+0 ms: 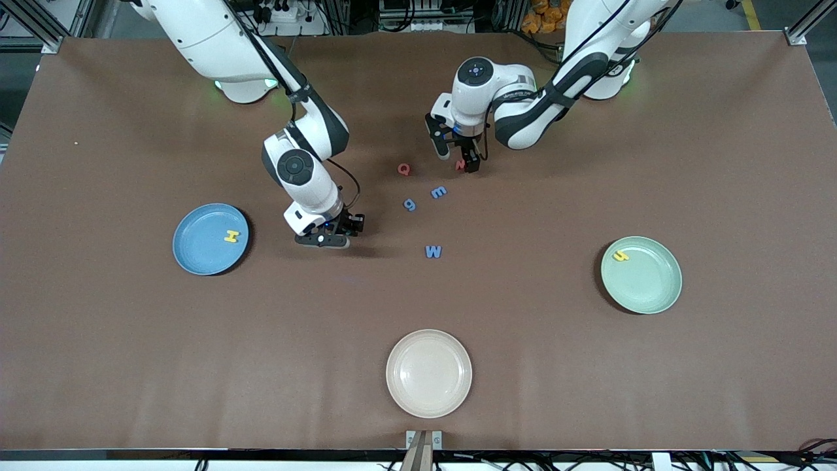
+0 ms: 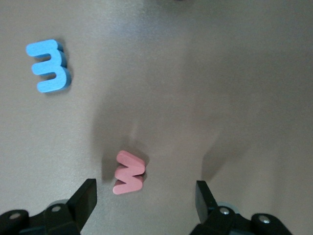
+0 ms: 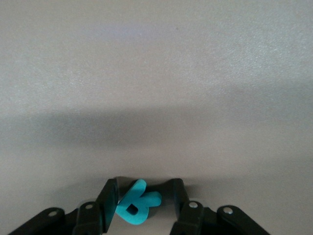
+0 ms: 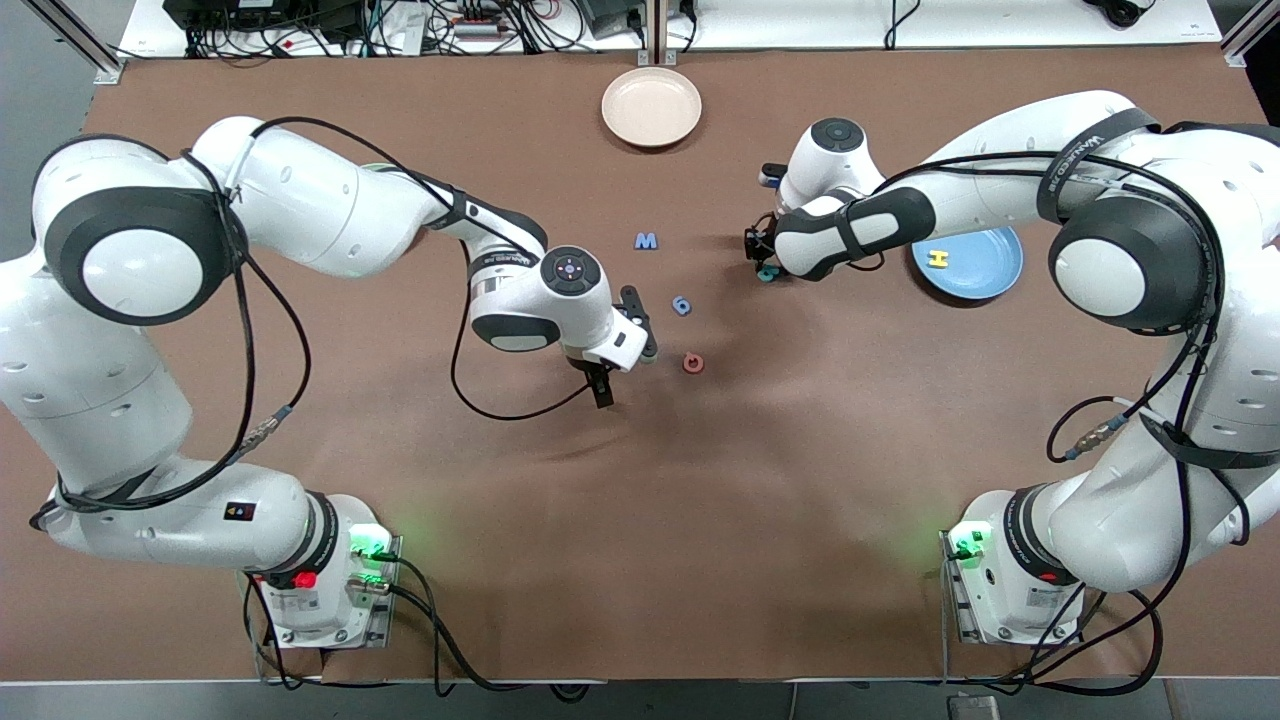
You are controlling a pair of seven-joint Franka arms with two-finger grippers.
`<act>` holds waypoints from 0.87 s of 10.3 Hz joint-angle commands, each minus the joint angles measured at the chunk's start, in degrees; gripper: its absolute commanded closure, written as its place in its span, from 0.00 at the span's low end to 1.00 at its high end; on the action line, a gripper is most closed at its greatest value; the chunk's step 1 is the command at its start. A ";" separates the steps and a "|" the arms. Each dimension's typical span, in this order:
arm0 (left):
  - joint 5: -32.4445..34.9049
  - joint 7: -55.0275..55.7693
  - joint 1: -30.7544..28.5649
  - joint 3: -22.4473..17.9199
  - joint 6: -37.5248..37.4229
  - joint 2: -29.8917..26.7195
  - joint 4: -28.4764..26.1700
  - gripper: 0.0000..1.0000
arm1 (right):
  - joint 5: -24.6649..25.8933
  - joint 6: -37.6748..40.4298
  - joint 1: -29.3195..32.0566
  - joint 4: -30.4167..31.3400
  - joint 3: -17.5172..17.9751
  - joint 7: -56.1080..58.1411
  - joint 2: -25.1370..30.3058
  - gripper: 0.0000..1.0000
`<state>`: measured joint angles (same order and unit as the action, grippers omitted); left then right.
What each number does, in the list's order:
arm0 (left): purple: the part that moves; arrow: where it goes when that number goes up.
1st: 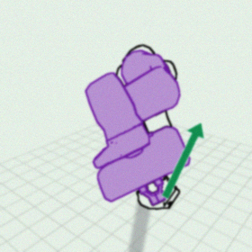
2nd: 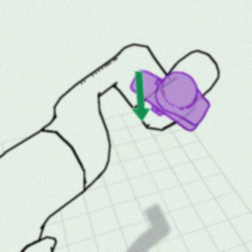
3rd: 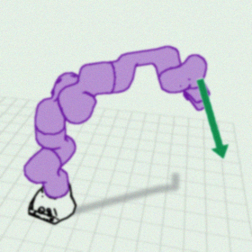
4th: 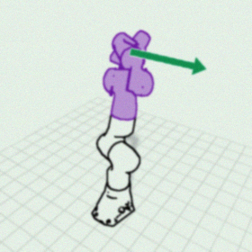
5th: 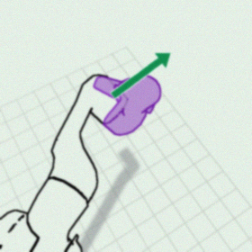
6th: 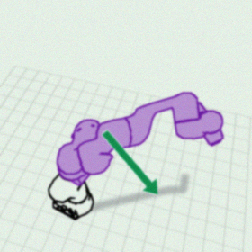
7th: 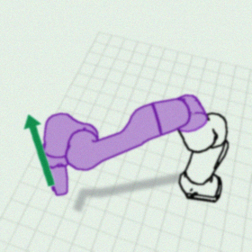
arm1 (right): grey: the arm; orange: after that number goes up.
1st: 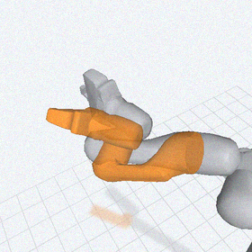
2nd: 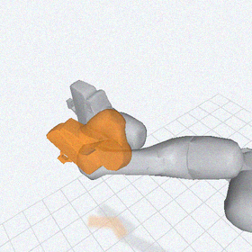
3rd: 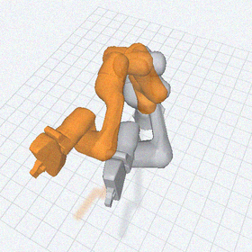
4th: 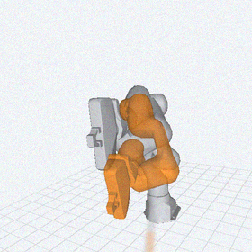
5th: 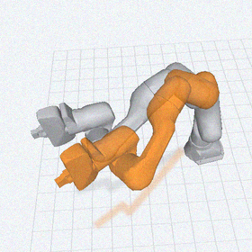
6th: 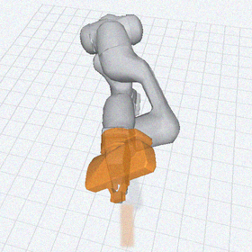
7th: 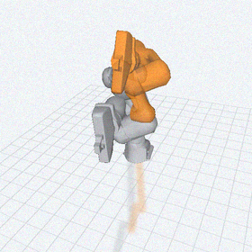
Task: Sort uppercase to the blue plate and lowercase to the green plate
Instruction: 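Grasp the pink w with the left gripper while the right gripper grasps teal R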
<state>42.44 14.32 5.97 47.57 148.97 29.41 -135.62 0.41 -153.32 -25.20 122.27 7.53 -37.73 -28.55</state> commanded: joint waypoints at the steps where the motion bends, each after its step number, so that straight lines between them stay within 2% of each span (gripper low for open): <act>1: 3.61 1.76 0.45 -0.19 0.79 1.00 0.26 0.18 | 1.70 -0.58 -0.03 0.43 0.21 -1.03 -0.63 0.54; 2: 3.61 1.67 0.53 -0.28 0.79 1.43 0.26 0.18 | 1.78 -0.58 -0.03 0.43 0.21 -1.03 -0.63 0.57; 6: 3.61 1.67 0.97 -0.98 0.79 2.31 0.79 0.21 | 1.79 -0.31 -0.03 0.43 0.21 -0.68 -0.63 0.60; 9: 4.75 1.41 1.24 -2.04 0.71 3.02 1.40 0.34 | 1.79 -0.05 0.06 0.34 0.21 -0.50 -0.55 0.61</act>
<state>44.47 14.48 6.37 46.86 149.08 31.55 -134.99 1.38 -153.08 -25.19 122.38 7.41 -37.69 -28.50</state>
